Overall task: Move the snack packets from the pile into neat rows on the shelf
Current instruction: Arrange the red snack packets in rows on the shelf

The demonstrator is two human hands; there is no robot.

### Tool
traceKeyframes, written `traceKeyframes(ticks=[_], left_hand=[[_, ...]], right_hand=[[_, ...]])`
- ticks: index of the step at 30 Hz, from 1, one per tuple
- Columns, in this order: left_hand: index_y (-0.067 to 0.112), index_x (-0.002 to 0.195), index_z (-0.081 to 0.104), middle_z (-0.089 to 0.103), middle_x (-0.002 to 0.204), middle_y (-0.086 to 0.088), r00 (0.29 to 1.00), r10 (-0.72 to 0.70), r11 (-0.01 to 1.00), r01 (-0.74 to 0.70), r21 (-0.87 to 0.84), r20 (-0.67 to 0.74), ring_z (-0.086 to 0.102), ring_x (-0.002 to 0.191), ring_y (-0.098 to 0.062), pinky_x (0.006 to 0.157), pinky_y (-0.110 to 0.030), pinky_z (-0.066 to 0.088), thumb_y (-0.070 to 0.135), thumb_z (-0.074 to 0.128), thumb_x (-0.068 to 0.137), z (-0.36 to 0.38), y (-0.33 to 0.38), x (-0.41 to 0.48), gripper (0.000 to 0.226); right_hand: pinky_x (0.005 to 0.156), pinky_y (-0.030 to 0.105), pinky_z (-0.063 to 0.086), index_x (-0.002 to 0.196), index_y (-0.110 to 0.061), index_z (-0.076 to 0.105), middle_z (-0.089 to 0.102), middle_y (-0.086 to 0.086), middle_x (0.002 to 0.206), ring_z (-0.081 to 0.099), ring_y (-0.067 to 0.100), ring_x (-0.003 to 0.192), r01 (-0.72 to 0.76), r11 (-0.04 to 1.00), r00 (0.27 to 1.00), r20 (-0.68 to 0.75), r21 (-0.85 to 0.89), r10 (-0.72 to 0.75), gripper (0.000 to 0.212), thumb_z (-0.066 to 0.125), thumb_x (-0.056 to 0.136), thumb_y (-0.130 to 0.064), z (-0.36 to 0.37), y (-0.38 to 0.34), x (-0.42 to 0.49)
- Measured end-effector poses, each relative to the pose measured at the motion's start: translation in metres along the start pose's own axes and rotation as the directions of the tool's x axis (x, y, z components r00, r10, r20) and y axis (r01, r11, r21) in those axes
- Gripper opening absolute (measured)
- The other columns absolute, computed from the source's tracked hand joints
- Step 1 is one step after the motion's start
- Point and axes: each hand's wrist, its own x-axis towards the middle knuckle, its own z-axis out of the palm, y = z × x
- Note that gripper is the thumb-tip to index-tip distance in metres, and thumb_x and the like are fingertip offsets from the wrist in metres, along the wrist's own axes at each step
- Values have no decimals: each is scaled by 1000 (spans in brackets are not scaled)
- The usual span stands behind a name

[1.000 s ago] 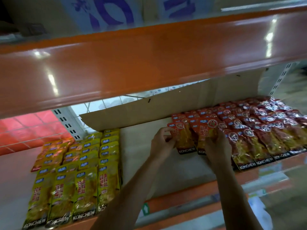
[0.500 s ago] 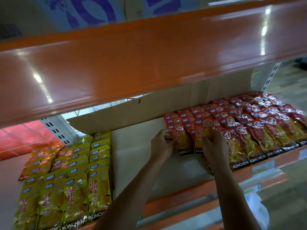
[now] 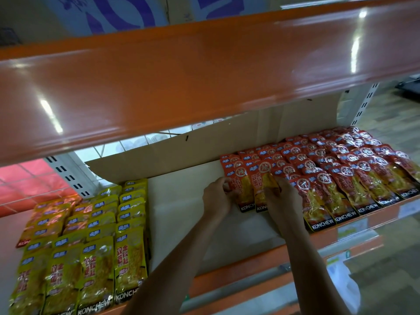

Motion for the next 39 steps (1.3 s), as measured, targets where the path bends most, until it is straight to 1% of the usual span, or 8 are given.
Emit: traceKeyframes(ticks=[3, 7, 12, 15, 21, 27, 31, 39], left_hand=[[14, 118, 63, 65, 105, -3, 997, 48, 999, -46, 24, -65, 64, 93, -16, 81, -28, 51, 29, 66, 89, 1, -1, -3, 33], [19, 123, 61, 63, 106, 8, 999, 30, 979, -38, -200, -41, 60, 93, -2, 70, -3, 44, 39, 58, 93, -1, 9, -12, 35], [29, 131, 51, 70, 104, 0, 992, -116, 884, 126, -451, 50, 68, 94, -14, 85, -40, 57, 32, 77, 77, -2, 7, -12, 61], [30, 130, 52, 72, 96, -2, 987, -144, 857, 163, -490, 77, 70, 89, -17, 84, -45, 57, 27, 78, 74, -3, 0, -13, 62], [26, 131, 49, 69, 102, 2, 986, -155, 905, 165, -392, 58, 65, 94, -10, 88, -36, 55, 24, 73, 83, -3, -7, -16, 54], [24, 129, 51, 64, 90, 10, 992, -117, 952, 123, -279, 38, 61, 84, -2, 72, -18, 49, 26, 73, 83, 0, -6, -16, 51], [20, 131, 52, 66, 89, 7, 996, -80, 977, 85, -196, 38, 65, 82, -7, 77, -26, 55, 26, 75, 82, 2, -4, -16, 54], [17, 132, 52, 69, 107, -2, 997, -80, 995, 81, -65, 11, 66, 92, -12, 79, -23, 51, 28, 71, 86, 4, 6, -20, 51]], right_hand=[[56, 24, 35, 133, -15, 53, 58, -1, 86, 50, 5, 67, 10, 1000, 1000, 18, -2, -10, 41, 55, 93, -16, 1, 1, 1], [57, 20, 39, 124, -18, 56, 60, -4, 96, 53, 4, 73, 2, 998, 998, 61, 63, -6, 33, 57, 91, -20, 7, -1, 1], [54, 24, 40, 115, -18, 61, 63, -3, 89, 56, 11, 70, 54, 998, 990, 129, 29, -57, 24, 56, 92, -18, 10, -4, -1], [54, 18, 35, 121, -15, 60, 59, -3, 90, 52, 7, 69, 102, 993, 988, 124, -57, -94, 27, 56, 94, -19, 11, -6, -2], [79, 30, 45, 110, -12, 64, 66, 3, 100, 59, 22, 96, 154, 976, 988, 42, -154, -149, 21, 60, 90, -15, 21, 0, -1], [81, 30, 43, 115, -14, 63, 64, 2, 106, 56, 22, 103, 117, 972, 993, 11, -201, -118, 27, 61, 90, -22, 23, 4, 3], [89, 37, 48, 117, -14, 63, 64, 1, 111, 57, 22, 105, 116, 969, 993, 20, -218, -114, 30, 61, 89, -23, 24, 8, 4], [89, 35, 45, 118, -14, 63, 64, 3, 114, 56, 25, 108, 115, 971, 993, 14, -208, -115, 30, 60, 90, -24, 24, 7, 4]])
